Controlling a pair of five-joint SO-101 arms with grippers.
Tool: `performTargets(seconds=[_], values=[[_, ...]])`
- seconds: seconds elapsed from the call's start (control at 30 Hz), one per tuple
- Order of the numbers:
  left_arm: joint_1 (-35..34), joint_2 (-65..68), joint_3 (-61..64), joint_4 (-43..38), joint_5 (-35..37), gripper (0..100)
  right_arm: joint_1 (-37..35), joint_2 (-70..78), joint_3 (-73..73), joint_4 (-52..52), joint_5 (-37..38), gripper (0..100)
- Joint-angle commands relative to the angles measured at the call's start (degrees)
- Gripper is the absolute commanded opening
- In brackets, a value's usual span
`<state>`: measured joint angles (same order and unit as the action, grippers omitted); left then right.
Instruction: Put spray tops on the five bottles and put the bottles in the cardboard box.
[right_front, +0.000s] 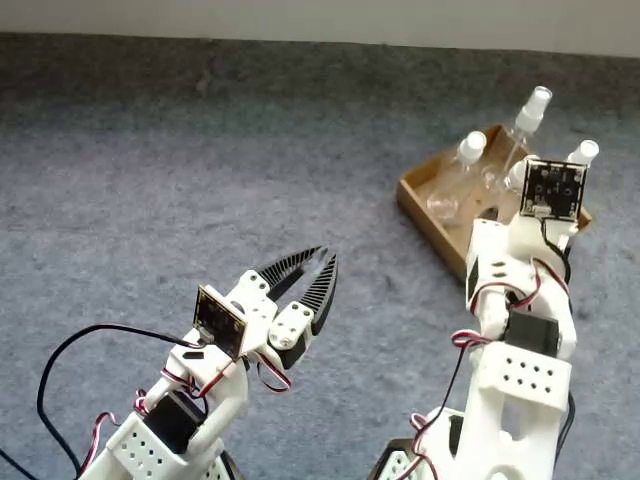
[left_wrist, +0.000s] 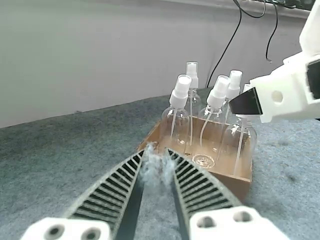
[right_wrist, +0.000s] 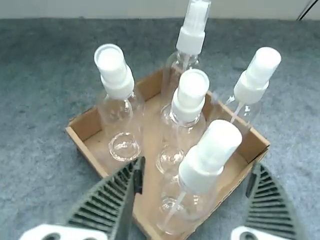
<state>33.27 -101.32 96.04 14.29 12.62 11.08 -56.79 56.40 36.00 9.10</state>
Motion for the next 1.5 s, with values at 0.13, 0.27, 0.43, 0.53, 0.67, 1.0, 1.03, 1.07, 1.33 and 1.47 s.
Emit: performTargets(seconds=[0.13, 0.27, 0.43, 0.53, 0.67, 1.0, 1.03, 1.07, 1.33, 1.47], values=[[-0.84, -0.75, 1.10, -0.44, -0.79, 1, -0.66, -8.22, -12.44, 8.57, 0.62, 27.4], [-0.84, -0.84, 0.48, 1.93, -0.88, 1, -0.84, -9.45, -23.87, 18.68, 0.62, 25.9], [-4.44, -0.84, 0.48, 1.93, -5.71, 1, -1.01, -9.63, -33.80, 26.51, 0.62, 9.4], [-8.04, -0.84, -0.40, 2.11, -8.79, 1, -1.10, -9.71, -37.49, 29.23, 0.26, 0.2], [-10.51, -0.84, -3.12, 2.46, -9.23, 1, -4.44, -9.80, -42.59, 34.33, 0.26, 0.5], [-24.48, -0.84, -21.93, 26.64, -9.32, 1, -12.26, -9.80, -54.90, 49.01, 0.18, 0.5], [-25.19, -0.84, -23.34, 29.01, -9.32, 1, -12.35, -9.89, -55.87, 50.07, 0.18, 0.5], [-25.63, -0.84, -24.40, 31.30, -9.32, 1, -12.35, -9.89, -56.92, 50.95, 0.18, 0.5], [-34.95, -3.38, -29.23, 43.34, -9.32, 1, -12.44, -9.89, -64.84, 58.77, 0.18, 0.5], [-39.78, -3.65, -29.93, 48.79, -9.32, 1, -12.44, -9.89, -65.45, 61.14, 0.18, 0.5]])
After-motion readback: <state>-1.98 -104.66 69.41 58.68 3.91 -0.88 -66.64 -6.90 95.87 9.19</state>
